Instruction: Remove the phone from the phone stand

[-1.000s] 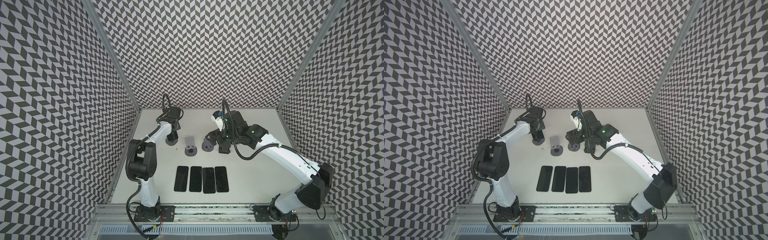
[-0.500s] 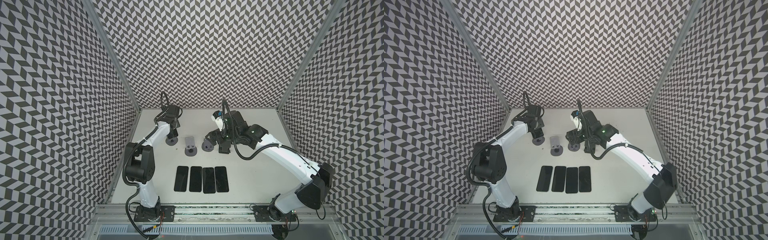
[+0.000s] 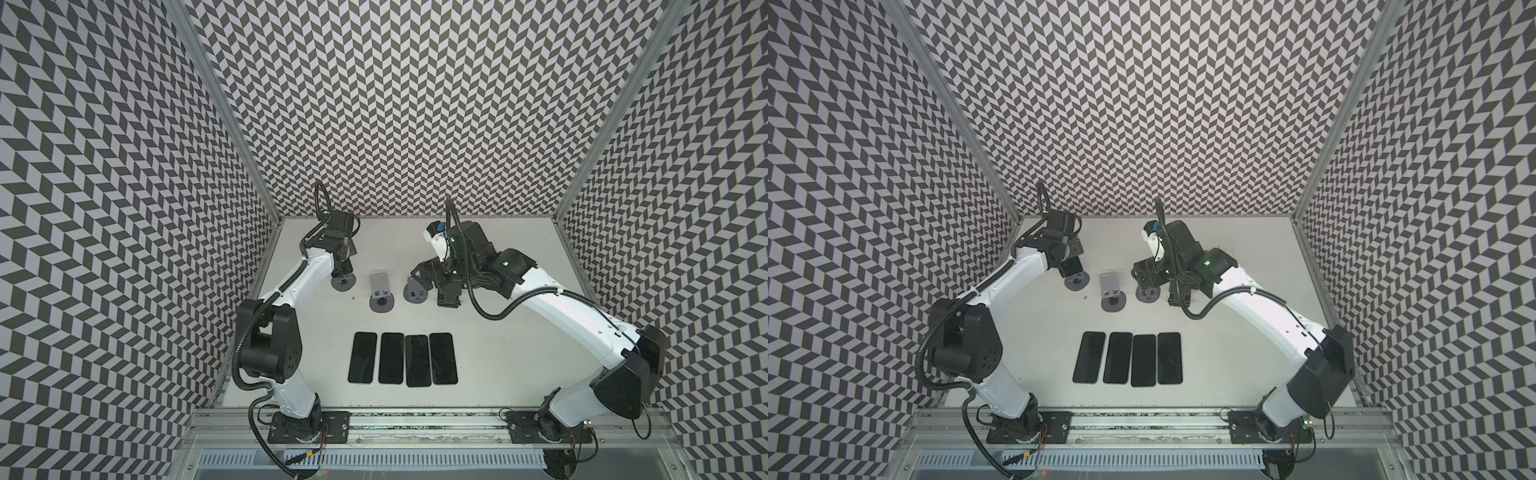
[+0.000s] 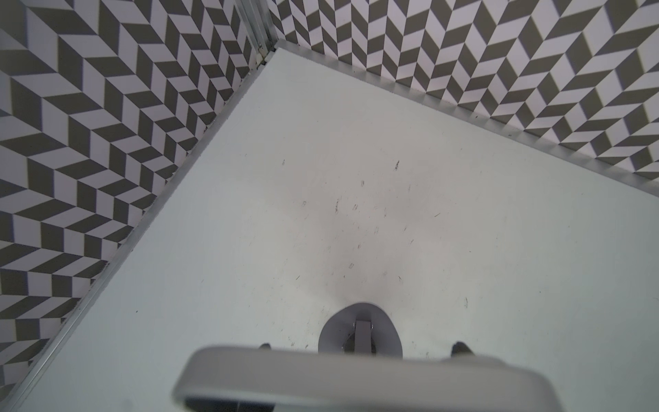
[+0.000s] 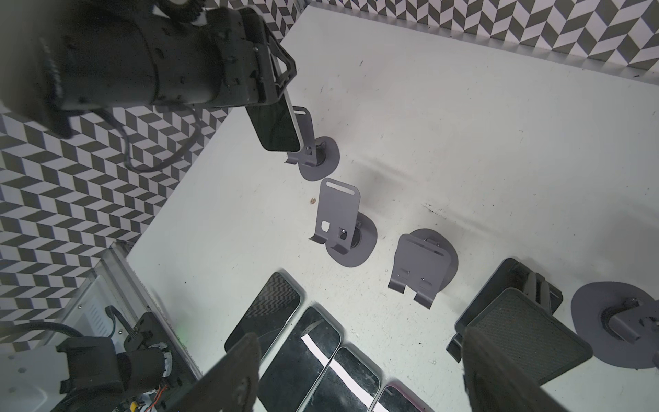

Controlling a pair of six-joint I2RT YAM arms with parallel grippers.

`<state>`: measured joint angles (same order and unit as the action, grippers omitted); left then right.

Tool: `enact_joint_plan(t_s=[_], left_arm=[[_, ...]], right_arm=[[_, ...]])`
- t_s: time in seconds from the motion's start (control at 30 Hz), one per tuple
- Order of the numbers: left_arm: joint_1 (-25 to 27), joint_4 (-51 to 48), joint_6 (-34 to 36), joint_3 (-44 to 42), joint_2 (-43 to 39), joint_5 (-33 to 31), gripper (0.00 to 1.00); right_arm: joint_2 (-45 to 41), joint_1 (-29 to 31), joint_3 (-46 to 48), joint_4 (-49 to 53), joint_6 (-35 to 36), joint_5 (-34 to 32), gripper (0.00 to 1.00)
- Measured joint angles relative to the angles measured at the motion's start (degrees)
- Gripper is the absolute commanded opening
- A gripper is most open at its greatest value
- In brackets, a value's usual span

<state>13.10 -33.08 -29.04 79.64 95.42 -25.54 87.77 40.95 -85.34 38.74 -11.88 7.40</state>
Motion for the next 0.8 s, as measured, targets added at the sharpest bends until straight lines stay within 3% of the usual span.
enact_joint_plan(t_s=[0.4, 0.8], left_arm=[[0.0, 0.2, 1.1, -6.7, -10.6, 0.0, 0.69], [0.0, 0.4, 1.9, -11.9, -14.8, 1.3, 0.69]], right_arm=[[-0.2, 0.0, 0.0, -0.7, -3.5, 2.0, 0.8], [0.6, 0.4, -1.5, -1.4, -5.0, 2.9, 0.77]])
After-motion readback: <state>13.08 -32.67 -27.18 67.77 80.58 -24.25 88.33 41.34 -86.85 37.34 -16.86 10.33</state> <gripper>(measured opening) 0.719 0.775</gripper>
